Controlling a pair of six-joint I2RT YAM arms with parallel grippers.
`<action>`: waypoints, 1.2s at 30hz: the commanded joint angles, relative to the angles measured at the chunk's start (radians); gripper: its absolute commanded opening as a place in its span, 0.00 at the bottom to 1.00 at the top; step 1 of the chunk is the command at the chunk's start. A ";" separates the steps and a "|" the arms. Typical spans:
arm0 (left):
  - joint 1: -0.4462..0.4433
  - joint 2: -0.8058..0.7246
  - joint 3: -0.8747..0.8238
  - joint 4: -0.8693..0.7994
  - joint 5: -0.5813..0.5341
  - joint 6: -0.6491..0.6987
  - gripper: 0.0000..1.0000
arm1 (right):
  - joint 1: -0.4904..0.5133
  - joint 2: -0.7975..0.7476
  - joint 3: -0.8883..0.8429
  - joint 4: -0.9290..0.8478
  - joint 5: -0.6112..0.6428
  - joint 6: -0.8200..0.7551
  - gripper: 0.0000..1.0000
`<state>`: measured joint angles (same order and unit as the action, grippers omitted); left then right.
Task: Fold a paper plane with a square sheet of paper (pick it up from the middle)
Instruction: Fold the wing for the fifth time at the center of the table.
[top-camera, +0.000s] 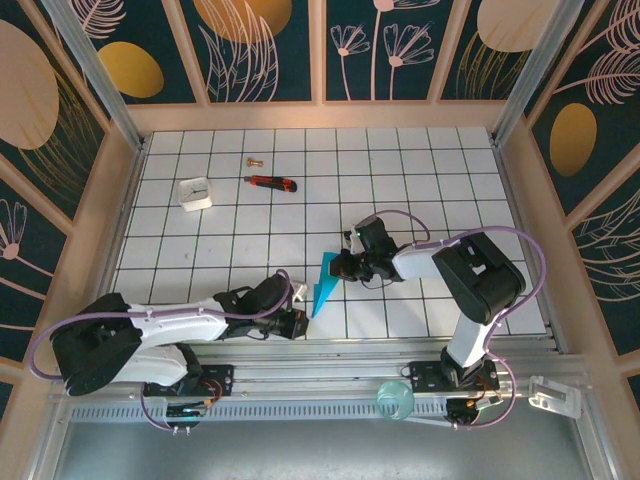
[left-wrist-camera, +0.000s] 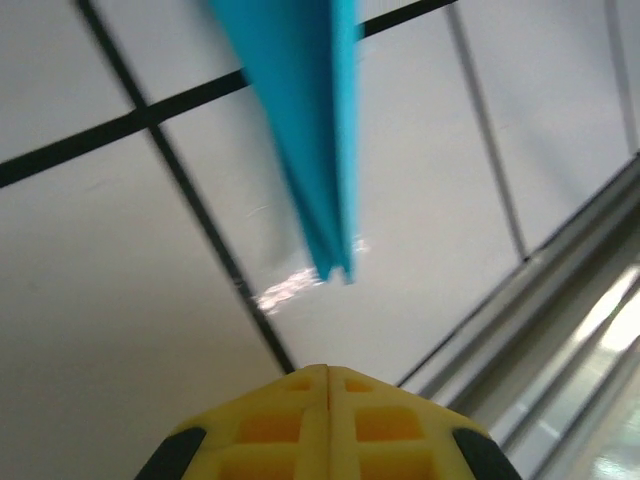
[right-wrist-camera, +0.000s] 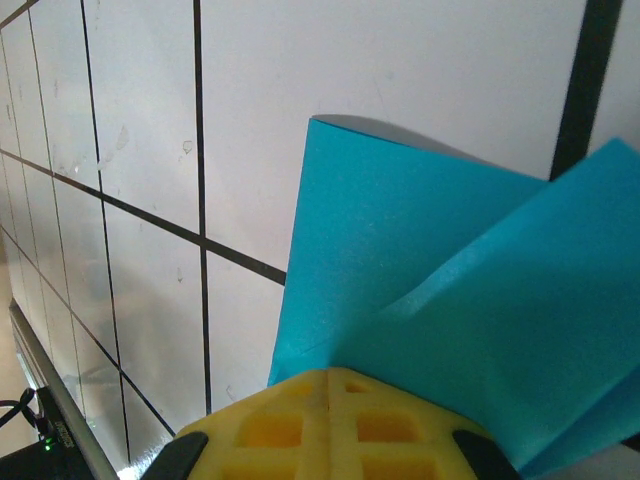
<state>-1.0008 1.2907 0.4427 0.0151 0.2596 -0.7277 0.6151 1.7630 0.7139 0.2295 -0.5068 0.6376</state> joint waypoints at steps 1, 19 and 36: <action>-0.004 0.014 0.069 0.073 0.035 -0.018 0.08 | -0.017 0.092 -0.031 -0.136 0.164 -0.033 0.05; 0.107 0.323 0.178 0.172 0.023 0.032 0.00 | -0.017 0.084 -0.032 -0.133 0.160 -0.029 0.05; 0.124 0.313 0.030 0.185 0.012 -0.020 0.00 | -0.052 -0.070 0.009 -0.091 0.033 -0.074 0.17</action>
<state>-0.8860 1.5917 0.5320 0.2943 0.2653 -0.7273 0.5911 1.7332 0.7200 0.1997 -0.5201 0.6033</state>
